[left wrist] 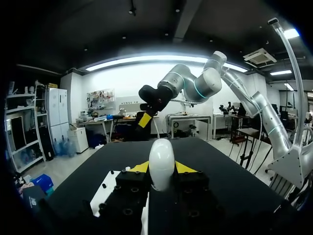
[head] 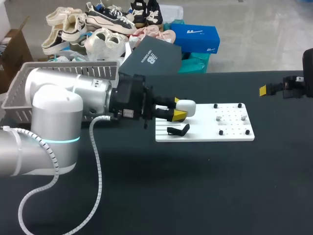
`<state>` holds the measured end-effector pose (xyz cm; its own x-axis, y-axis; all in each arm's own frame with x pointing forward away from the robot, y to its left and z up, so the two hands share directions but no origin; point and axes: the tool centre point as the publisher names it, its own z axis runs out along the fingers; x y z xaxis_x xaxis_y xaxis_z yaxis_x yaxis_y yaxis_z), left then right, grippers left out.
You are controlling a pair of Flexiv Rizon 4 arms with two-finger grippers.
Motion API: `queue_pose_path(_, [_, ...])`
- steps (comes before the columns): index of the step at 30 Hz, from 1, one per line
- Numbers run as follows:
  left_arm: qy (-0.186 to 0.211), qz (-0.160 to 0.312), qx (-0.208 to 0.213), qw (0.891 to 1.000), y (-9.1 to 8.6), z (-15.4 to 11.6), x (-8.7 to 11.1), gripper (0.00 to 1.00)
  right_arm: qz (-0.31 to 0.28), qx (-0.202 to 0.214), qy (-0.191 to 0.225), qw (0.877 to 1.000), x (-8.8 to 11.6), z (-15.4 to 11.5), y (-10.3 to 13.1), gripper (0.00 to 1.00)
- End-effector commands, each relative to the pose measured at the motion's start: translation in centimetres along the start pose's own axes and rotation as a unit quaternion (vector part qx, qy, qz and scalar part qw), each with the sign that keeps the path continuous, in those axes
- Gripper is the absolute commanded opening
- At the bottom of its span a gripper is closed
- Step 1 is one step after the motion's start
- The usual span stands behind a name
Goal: Pick up each earbud case from the left stands, insert the matching earbuds, close the lid, and place the case in the box.
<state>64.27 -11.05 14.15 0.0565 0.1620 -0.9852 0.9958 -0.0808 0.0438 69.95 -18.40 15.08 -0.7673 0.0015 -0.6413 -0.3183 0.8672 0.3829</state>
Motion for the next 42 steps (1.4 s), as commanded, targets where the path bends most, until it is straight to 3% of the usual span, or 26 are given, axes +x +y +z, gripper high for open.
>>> queue_pose_path(1, [0.000, 0.001, -0.005, 1.000, -0.2, 0.0, 0.0, 0.00, -0.001, -0.004, 0.000, 1.000, 0.0, 0.0, -0.2, 1.00])
queue_pose_path(24, [0.000, -0.001, -0.004, 1.000, -0.4, 0.7, 0.4, 0.00, -0.001, -0.004, 0.000, 1.000, 0.0, 0.0, -0.2, 1.00])
queue_pose_path(32, [-0.034, -0.012, -0.007, 0.999, 0.9, 1.8, 1.1, 0.00, -0.002, -0.015, 0.010, 1.000, 0.5, -0.1, -0.2, 1.00])
queue_pose_path(42, [-0.028, -0.010, 0.015, 0.999, 2.1, 3.3, 1.7, 0.00, -0.080, -0.052, 0.028, 0.995, 2.9, -2.2, 4.8, 1.00])
